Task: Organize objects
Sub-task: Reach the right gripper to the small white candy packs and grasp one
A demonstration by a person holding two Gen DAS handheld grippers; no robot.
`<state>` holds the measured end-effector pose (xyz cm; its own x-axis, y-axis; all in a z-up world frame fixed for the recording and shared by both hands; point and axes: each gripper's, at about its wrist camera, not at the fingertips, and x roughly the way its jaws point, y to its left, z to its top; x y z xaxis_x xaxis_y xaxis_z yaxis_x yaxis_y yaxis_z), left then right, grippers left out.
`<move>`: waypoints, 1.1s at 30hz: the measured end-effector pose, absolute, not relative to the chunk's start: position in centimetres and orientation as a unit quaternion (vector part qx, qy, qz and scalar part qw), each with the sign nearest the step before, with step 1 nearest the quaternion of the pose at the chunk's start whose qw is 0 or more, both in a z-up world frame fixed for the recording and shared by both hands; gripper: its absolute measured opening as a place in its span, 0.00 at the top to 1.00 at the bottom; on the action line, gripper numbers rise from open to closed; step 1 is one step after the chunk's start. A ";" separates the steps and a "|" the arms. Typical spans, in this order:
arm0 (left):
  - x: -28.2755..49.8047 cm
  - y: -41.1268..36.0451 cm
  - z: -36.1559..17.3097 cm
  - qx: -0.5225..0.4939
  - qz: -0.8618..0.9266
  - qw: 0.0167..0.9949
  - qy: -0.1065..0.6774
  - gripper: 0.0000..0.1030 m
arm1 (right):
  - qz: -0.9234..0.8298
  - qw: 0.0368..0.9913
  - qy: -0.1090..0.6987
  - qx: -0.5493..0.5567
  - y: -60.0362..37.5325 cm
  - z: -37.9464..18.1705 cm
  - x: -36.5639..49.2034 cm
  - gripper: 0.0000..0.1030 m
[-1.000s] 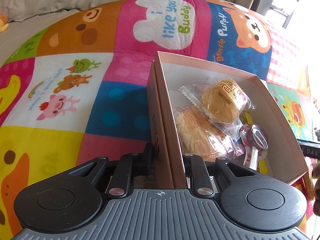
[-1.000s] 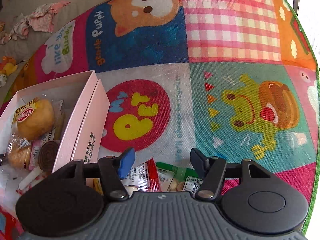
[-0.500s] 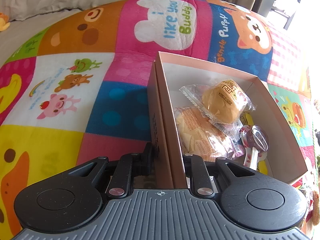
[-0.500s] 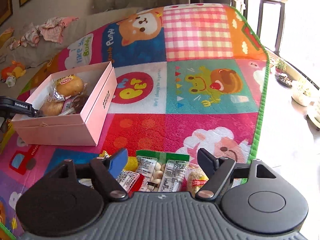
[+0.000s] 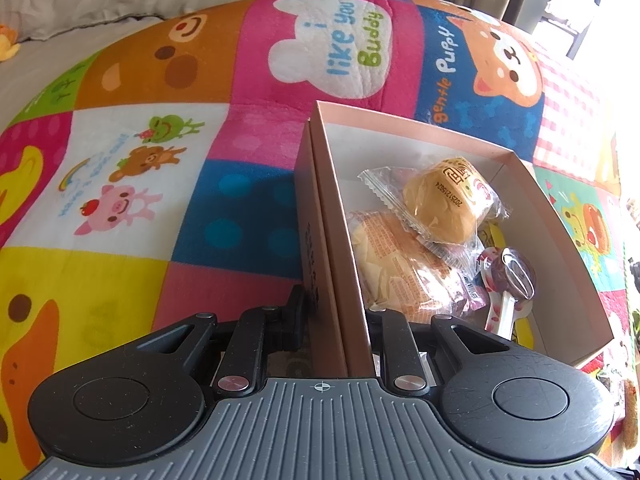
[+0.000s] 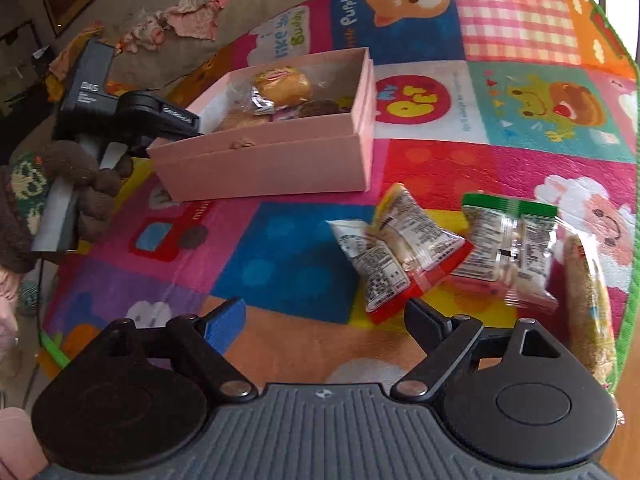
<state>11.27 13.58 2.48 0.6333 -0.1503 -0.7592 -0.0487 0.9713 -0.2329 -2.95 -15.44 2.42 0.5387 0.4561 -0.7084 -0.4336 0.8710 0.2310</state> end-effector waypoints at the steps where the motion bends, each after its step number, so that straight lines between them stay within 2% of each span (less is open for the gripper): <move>1: 11.3 13.6 2.5 -0.116 -0.028 0.896 0.427 0.79 | 0.261 0.881 0.396 0.003 -15.0 2.9 -3.7 0.15; 9: 11.2 13.2 2.5 -0.107 -0.025 0.899 0.424 0.80 | 0.167 0.917 0.351 -0.092 -15.0 3.3 -2.3 0.14; 16: 11.1 13.4 2.4 -0.109 -0.028 0.899 0.424 0.80 | 0.140 0.915 0.370 -0.076 -14.7 1.3 0.9 0.13; 19: 11.1 13.4 2.4 -0.109 -0.030 0.899 0.424 0.79 | 0.185 0.901 0.388 -0.059 -14.7 1.6 0.3 0.13; 23: 11.1 13.4 2.4 -0.110 -0.028 0.899 0.423 0.80 | 0.210 0.902 0.371 -0.071 -14.3 2.6 -1.6 0.13; 27: 11.0 13.5 2.4 -0.113 -0.030 0.899 0.422 0.79 | 0.162 0.922 0.346 -0.059 -15.1 3.6 -1.0 0.13; 33: 11.0 13.6 2.3 -0.116 -0.032 0.899 0.421 0.79 | 0.047 0.929 0.345 -0.123 -15.3 2.1 2.4 0.13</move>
